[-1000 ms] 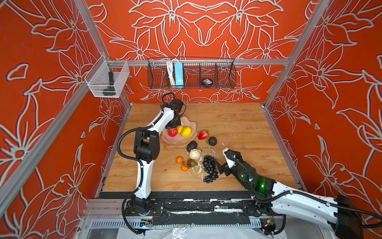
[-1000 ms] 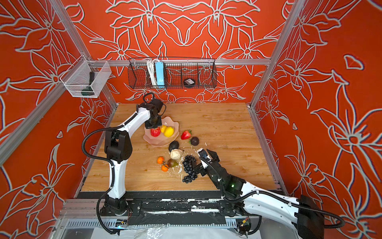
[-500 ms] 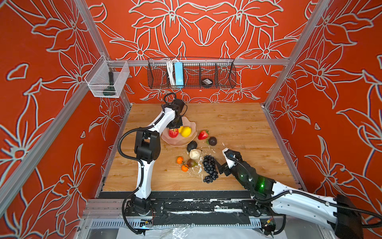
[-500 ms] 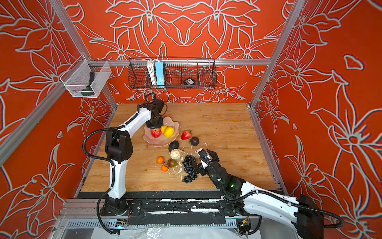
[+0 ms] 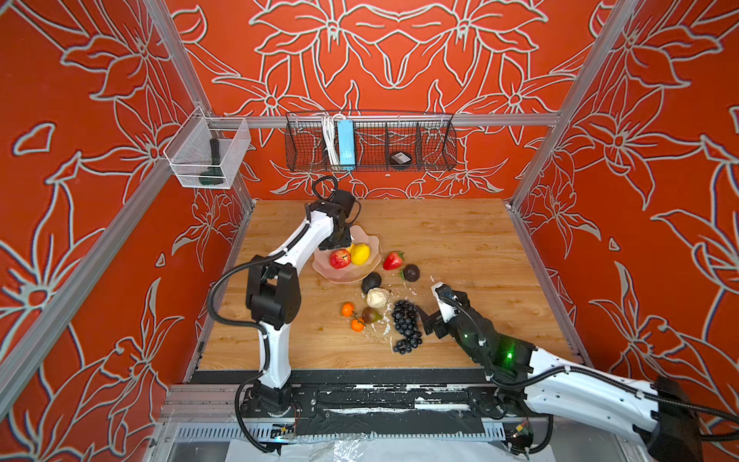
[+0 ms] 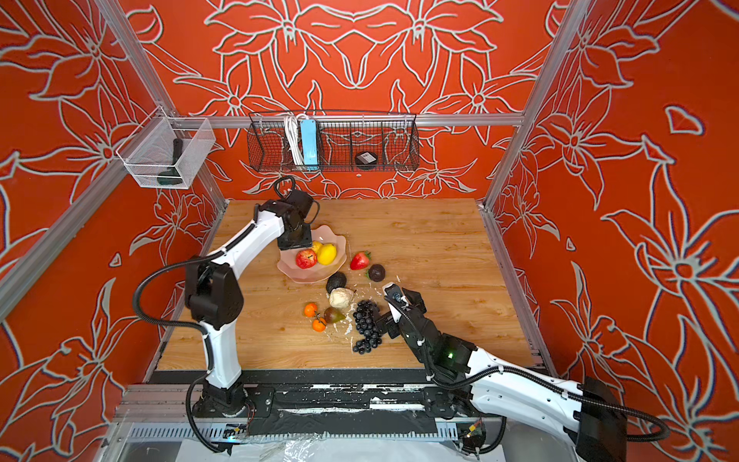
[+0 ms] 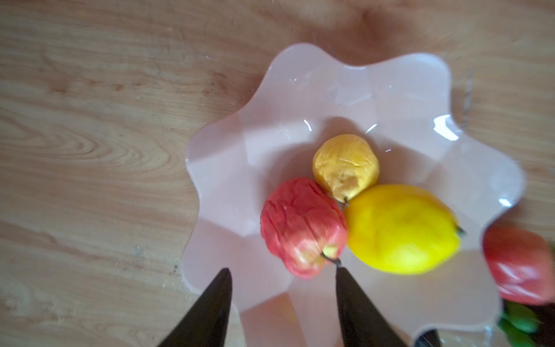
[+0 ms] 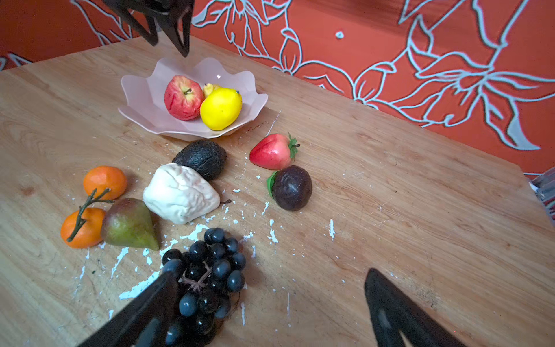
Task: Arrange fruit in a fruit bowl
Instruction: Place the fruit in the fruit bowl.
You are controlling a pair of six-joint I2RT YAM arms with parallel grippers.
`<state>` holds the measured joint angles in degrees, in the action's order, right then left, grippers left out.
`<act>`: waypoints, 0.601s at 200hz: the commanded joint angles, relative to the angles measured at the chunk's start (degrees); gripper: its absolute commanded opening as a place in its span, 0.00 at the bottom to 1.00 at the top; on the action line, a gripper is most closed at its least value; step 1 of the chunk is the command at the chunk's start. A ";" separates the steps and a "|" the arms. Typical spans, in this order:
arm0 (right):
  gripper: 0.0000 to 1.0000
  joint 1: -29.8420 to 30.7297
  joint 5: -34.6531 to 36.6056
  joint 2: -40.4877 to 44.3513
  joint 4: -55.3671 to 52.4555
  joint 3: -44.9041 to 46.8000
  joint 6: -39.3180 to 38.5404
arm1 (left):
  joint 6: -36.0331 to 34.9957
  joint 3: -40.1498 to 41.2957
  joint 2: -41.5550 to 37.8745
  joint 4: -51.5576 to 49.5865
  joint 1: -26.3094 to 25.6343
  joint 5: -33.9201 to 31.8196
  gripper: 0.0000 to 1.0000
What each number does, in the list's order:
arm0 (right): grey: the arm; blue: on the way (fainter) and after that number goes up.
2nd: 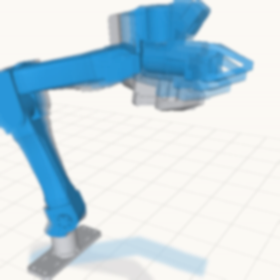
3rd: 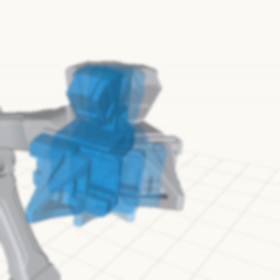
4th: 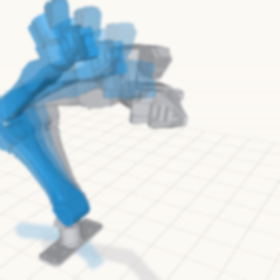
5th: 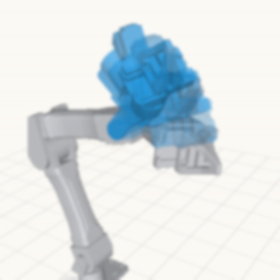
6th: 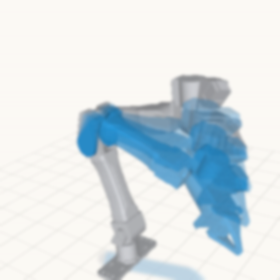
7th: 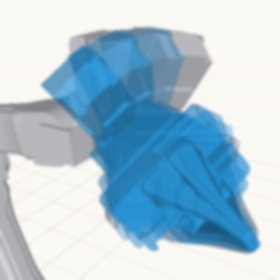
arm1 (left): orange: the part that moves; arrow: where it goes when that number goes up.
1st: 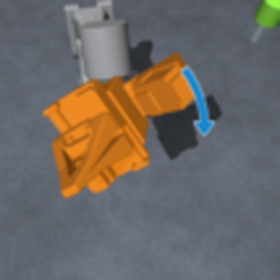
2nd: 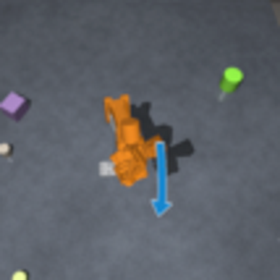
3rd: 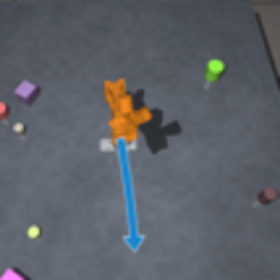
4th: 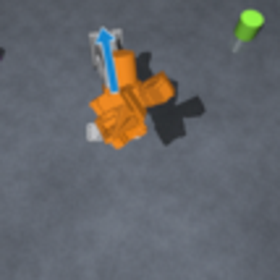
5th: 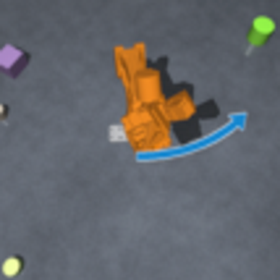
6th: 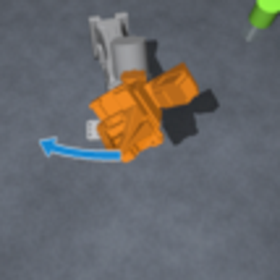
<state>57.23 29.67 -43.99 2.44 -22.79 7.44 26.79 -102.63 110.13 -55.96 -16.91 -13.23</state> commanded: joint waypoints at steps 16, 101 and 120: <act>0.98 -2.67 0.59 -1.65 -12.92 -6.19 9.64 | 2.63 12.32 -14.55 8.27 -1.30 0.29 0.63; 0.98 -19.84 -23.53 -20.51 -23.79 -22.22 10.99 | 9.89 55.21 -52.95 31.92 -8.33 7.05 0.72; 0.98 -21.10 -26.01 -26.13 -24.55 -25.64 10.56 | 10.19 63.07 -61.49 34.52 -8.32 7.67 0.75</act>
<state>37.36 9.82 -65.17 -18.35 -44.69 17.02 34.04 -46.89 56.10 -27.83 -25.15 -7.18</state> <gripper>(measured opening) 0.981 0.733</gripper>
